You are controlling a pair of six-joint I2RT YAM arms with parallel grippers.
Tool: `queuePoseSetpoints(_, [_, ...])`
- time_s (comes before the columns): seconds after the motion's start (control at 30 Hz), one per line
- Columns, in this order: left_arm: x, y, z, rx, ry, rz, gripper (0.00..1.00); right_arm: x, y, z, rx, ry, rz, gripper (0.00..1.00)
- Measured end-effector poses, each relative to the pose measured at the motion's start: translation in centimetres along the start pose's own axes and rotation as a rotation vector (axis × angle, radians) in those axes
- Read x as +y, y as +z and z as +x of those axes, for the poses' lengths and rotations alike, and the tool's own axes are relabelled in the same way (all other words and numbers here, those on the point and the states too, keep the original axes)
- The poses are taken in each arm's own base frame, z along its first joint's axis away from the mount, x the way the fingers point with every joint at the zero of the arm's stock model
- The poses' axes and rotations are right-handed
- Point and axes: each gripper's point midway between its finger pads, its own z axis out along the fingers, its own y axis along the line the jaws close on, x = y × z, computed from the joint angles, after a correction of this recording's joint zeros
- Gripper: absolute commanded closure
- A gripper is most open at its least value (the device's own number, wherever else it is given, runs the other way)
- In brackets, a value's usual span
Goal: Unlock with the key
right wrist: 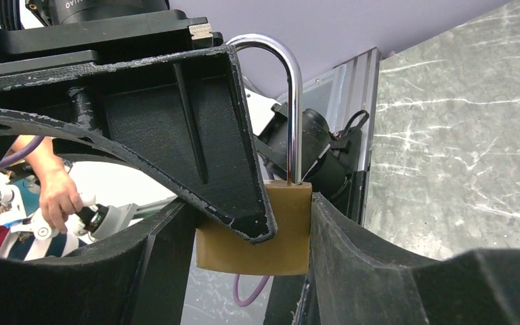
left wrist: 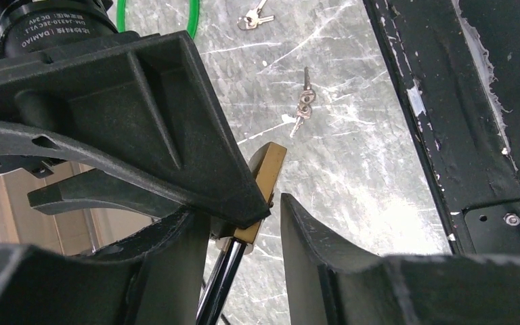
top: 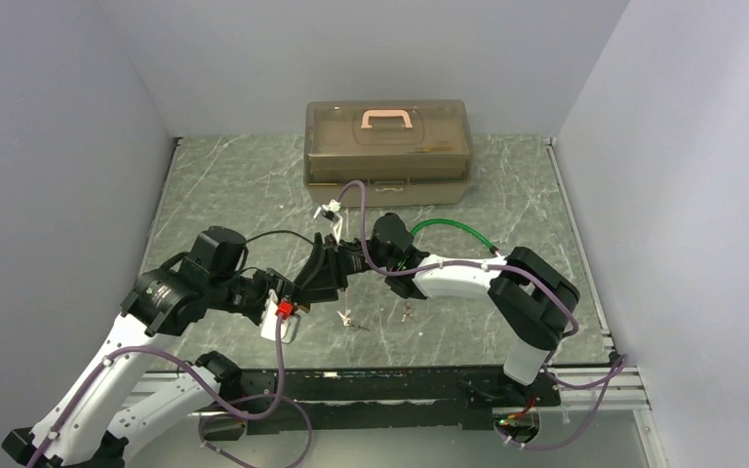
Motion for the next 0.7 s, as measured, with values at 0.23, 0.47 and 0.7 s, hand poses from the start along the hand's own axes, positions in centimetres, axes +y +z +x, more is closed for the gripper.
queuePoseSetpoints(0.23, [0.0,0.0,0.8,0.042,-0.025,-0.020,1.00,-0.6,-0.5,-0.1,-0.004,-0.015,0.034,0.45])
queuePoseSetpoints(0.47, [1.8,-0.3,0.7,0.034,-0.003,-0.151,0.99,-0.2,-1.6,-1.5,-0.040,-0.052,0.088,0.52])
queuePoseSetpoints(0.7, [1.8,-0.8,0.4,0.036,-0.008,-0.168,0.40,0.3,-1.4,-1.6,-0.044,-0.028,0.059,0.53])
